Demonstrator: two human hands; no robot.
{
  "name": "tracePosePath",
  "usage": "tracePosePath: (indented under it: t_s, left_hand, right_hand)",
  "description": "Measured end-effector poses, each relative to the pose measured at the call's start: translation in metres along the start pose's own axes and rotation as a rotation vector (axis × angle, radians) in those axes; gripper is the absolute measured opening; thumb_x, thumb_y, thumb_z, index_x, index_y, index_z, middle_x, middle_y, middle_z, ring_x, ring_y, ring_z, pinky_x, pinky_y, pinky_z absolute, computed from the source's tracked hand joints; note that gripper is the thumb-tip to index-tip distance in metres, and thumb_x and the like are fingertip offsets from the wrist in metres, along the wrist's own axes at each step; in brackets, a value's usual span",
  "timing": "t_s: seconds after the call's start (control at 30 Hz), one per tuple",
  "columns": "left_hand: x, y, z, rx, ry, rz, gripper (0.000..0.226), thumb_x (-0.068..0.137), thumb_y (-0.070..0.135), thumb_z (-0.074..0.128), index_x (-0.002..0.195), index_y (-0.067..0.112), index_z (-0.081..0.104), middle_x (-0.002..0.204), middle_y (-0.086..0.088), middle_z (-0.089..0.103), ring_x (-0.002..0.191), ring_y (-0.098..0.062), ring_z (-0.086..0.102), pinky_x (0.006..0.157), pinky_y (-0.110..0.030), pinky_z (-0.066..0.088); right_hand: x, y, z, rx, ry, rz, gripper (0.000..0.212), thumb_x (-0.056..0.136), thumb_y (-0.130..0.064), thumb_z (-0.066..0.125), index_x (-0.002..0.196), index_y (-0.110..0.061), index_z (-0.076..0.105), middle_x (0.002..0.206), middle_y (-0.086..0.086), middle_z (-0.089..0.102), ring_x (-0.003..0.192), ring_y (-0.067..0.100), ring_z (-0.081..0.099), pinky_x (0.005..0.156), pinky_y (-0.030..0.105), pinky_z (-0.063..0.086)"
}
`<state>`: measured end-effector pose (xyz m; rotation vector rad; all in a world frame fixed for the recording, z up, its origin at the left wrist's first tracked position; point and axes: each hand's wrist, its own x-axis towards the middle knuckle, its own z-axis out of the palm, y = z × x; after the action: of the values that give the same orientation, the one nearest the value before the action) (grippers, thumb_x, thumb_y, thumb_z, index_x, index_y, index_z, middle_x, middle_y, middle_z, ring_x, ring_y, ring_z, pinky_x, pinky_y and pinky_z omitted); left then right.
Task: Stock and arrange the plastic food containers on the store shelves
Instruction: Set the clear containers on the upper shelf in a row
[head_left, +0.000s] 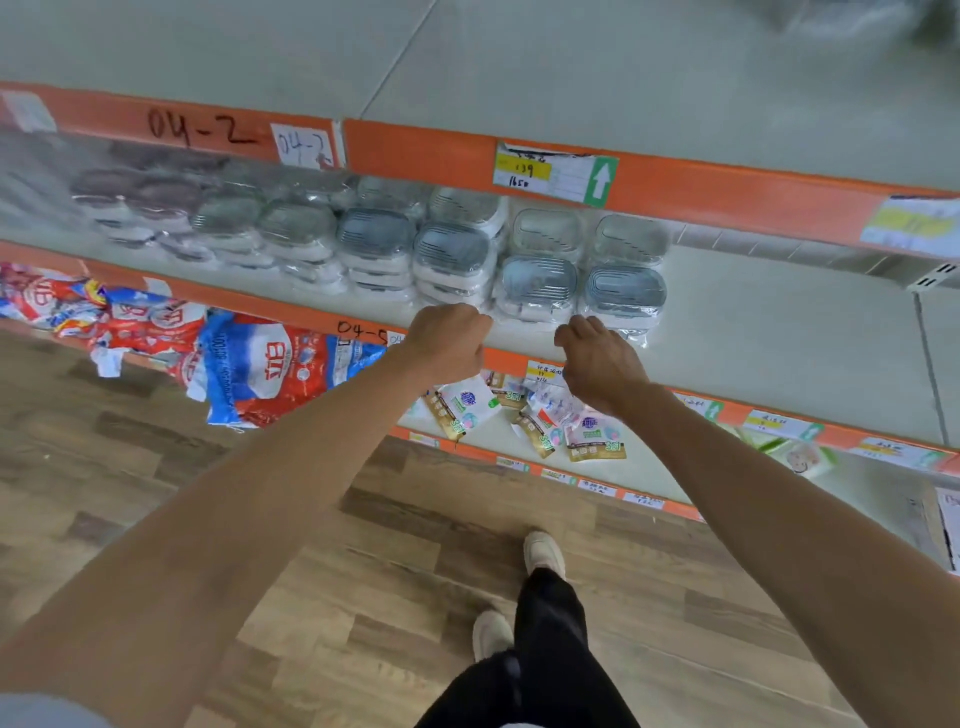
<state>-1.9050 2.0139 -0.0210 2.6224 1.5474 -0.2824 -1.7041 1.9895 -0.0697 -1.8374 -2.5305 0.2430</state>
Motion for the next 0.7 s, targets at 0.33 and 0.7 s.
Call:
tracePosePath:
  t_s: [0.33, 0.7]
  left_hand:
    - [-0.007, 0.034, -0.121, -0.004, 0.354, 0.074, 0.018, 0.088, 0.017, 0.046, 0.080, 0.014, 0.062, 0.080, -0.007, 0.066, 0.078, -0.030, 0.063, 0.058, -0.030, 0.043]
    - [0.069, 0.096, -0.227, -0.058, 0.452, 0.128, 0.019, 0.087, 0.017, 0.047, 0.082, 0.011, 0.064, 0.083, -0.007, 0.066, 0.080, -0.030, 0.060, 0.069, -0.033, 0.047]
  right_hand:
    - [-0.047, 0.013, -0.146, -0.091, 0.349, -0.176, 0.024, 0.073, 0.002, 0.061, 0.097, 0.003, 0.063, 0.096, 0.019, 0.062, 0.093, 0.035, 0.061, 0.068, 0.039, 0.053]
    - [-0.065, 0.115, -0.235, -0.197, 0.419, 0.040, 0.036, 0.086, -0.006, 0.046, 0.121, -0.006, 0.055, 0.116, 0.011, 0.055, 0.111, 0.027, 0.049, 0.084, 0.038, 0.042]
